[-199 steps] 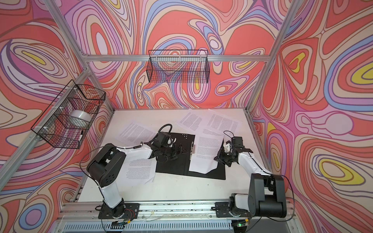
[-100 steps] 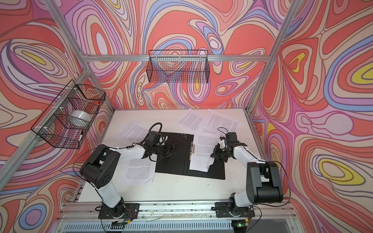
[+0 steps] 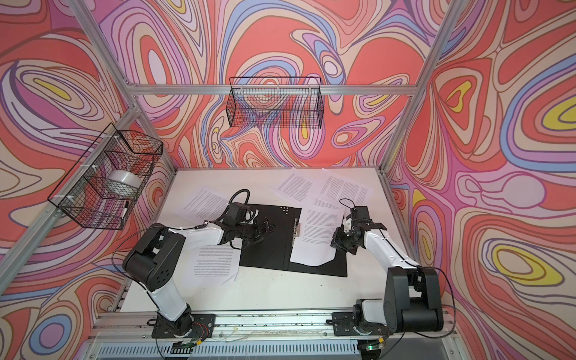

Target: Put the files into the folder

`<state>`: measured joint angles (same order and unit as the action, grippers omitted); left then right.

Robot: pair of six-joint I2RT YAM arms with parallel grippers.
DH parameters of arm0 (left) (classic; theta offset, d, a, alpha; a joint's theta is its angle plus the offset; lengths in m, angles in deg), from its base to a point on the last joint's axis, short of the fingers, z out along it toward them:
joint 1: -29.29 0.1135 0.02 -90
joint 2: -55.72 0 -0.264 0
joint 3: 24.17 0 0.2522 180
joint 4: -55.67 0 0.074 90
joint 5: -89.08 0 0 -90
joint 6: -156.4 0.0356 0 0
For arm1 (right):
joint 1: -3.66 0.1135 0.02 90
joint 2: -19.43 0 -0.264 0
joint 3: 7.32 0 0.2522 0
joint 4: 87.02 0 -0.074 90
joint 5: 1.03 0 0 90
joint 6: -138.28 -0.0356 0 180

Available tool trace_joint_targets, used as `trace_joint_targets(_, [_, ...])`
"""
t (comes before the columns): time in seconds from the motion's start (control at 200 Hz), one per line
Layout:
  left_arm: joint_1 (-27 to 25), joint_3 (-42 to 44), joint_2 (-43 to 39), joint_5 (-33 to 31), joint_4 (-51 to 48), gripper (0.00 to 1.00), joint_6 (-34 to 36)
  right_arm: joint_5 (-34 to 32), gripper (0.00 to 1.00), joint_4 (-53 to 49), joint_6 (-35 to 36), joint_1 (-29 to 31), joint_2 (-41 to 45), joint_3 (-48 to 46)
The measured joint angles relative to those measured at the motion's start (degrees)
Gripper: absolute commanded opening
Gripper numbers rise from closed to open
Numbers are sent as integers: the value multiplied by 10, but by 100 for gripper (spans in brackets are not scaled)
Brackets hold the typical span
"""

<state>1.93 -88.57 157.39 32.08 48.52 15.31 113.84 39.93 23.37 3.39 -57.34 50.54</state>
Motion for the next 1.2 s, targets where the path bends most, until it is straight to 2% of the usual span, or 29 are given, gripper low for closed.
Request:
trace_joint_targets(0.451, [3,-9,6,10,-12,100,11,-16,0,-52,-3,26,22,22])
trace_joint_targets(0.696, [4,-12,9,11,-10,100,16,-45,0,-69,8,55,-10,72])
trace_joint_targets(1.082, [4,-16,14,14,-6,100,16,-72,0,-87,36,59,-49,88])
trace_joint_targets(1.202, [4,-18,16,14,-6,100,16,-77,28,-88,41,59,-56,96])
